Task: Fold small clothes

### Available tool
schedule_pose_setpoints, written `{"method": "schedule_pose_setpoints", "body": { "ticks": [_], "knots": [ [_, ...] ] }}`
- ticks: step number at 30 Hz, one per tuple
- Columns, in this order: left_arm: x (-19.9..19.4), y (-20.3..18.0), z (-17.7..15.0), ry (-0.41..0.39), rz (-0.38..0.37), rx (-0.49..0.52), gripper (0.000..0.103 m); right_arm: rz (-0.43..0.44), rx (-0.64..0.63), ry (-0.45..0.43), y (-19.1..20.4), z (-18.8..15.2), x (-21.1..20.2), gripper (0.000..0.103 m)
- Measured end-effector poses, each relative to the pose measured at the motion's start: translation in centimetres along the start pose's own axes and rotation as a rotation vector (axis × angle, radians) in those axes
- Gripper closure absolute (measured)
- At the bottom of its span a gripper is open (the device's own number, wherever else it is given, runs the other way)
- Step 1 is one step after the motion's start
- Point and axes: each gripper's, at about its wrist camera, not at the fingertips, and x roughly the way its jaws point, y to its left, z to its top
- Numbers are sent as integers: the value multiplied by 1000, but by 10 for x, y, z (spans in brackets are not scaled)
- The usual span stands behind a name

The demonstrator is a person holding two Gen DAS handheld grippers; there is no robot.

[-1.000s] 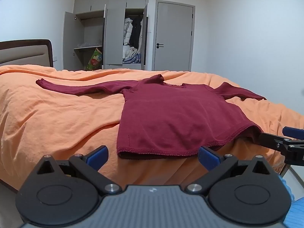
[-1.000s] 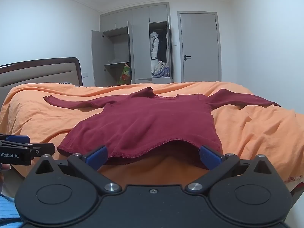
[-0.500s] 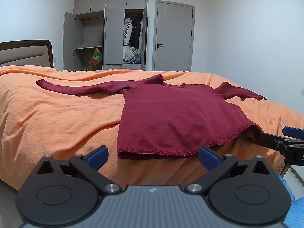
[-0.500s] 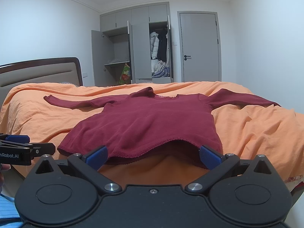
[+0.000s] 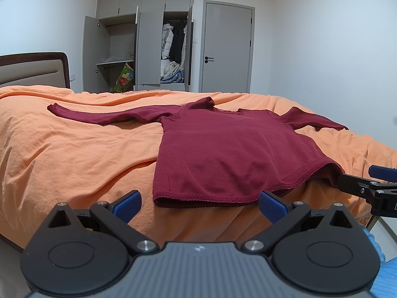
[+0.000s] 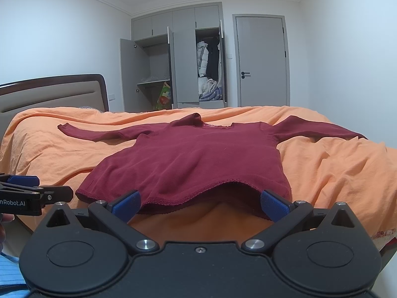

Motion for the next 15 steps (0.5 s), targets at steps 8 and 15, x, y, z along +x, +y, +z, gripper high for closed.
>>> {"method": "schedule_pose_setpoints", "body": {
  "ticks": [8, 15],
  "knots": [
    [1, -1, 0, 1, 0, -1, 0, 4, -6, 2, 0, -1, 1, 0],
    [1, -1, 0, 1, 0, -1, 0, 5, -7, 3, 1, -1, 1, 0]
  ]
}}
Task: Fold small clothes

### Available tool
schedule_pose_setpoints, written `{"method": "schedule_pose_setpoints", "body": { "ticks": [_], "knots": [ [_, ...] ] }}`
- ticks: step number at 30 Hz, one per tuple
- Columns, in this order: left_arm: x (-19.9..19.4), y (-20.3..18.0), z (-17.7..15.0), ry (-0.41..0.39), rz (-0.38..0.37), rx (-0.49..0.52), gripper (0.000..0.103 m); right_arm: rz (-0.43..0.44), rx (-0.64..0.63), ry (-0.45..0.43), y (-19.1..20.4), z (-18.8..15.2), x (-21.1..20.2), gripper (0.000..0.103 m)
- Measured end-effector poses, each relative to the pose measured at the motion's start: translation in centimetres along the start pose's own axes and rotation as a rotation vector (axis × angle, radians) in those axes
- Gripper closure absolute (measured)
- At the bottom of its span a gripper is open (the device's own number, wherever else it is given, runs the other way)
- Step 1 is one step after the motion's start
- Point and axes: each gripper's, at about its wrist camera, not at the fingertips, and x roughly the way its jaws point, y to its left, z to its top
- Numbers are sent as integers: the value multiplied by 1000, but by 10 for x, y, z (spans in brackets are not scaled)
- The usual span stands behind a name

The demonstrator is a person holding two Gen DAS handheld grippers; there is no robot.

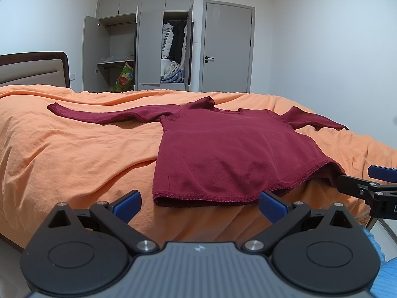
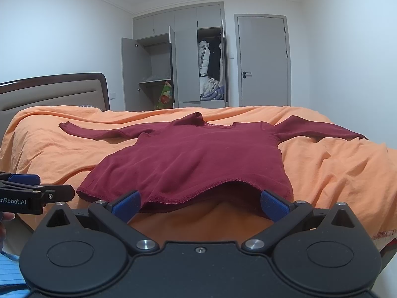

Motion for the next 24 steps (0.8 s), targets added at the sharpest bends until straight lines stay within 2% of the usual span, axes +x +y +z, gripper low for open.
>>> {"method": "schedule_pose_setpoints", "body": {
  "ticks": [24],
  "knots": [
    [0, 0, 0, 1, 0, 0, 0, 5, -9, 5, 1, -1, 1, 0]
  ]
}}
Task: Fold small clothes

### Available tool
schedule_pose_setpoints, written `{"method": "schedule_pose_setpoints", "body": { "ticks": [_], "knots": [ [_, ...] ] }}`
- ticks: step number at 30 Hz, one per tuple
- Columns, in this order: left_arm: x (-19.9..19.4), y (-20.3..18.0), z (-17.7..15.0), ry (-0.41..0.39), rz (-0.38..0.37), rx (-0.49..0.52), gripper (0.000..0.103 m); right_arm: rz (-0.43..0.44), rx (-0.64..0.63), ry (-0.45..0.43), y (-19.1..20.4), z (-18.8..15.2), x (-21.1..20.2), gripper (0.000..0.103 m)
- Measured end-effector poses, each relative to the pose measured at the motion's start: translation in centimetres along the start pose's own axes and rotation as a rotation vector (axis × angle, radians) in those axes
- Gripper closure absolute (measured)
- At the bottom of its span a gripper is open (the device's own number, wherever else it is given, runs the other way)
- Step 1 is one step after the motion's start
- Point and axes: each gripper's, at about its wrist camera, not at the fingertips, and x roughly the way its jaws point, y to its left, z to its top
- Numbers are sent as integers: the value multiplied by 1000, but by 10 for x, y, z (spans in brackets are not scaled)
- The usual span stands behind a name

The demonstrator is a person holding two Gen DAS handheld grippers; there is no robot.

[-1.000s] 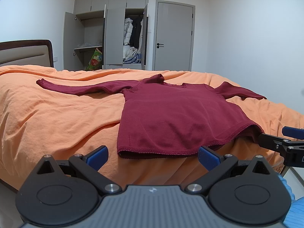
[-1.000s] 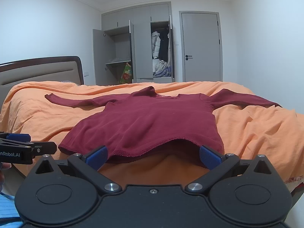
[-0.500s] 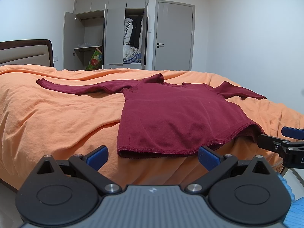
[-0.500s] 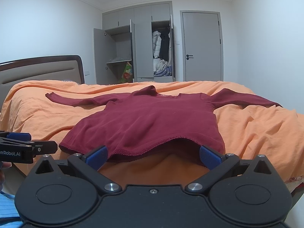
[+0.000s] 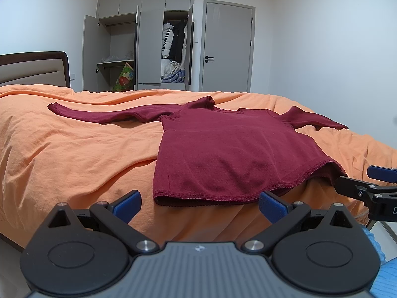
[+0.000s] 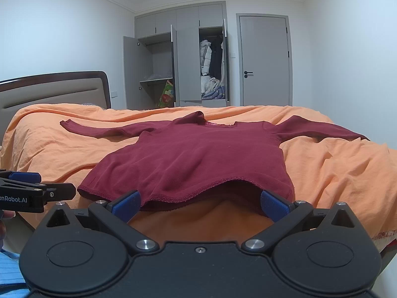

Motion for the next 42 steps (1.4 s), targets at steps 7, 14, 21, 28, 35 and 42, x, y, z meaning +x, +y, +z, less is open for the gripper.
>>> {"method": "schedule_pose_setpoints", "body": {
  "ticks": [7, 14, 21, 28, 35, 42],
  "knots": [
    [0, 0, 0, 0, 0, 1, 0, 0, 0, 0, 0, 0, 0, 0],
    [0, 2, -3, 7, -3, -7, 0, 0, -1, 0, 0, 0, 0, 0],
    [0, 2, -3, 7, -3, -7, 0, -1, -1, 0, 0, 0, 0, 0],
    [3, 3, -4, 17, -4, -12, 0, 0, -3, 2, 1, 0, 1, 0],
    [9, 4, -2, 54, -4, -21, 0, 17, -12, 24, -2, 3, 3, 0],
    [34, 3, 9, 153, 6, -12, 0, 66, -8, 75, -6, 22, 24, 0]
  ]
}}
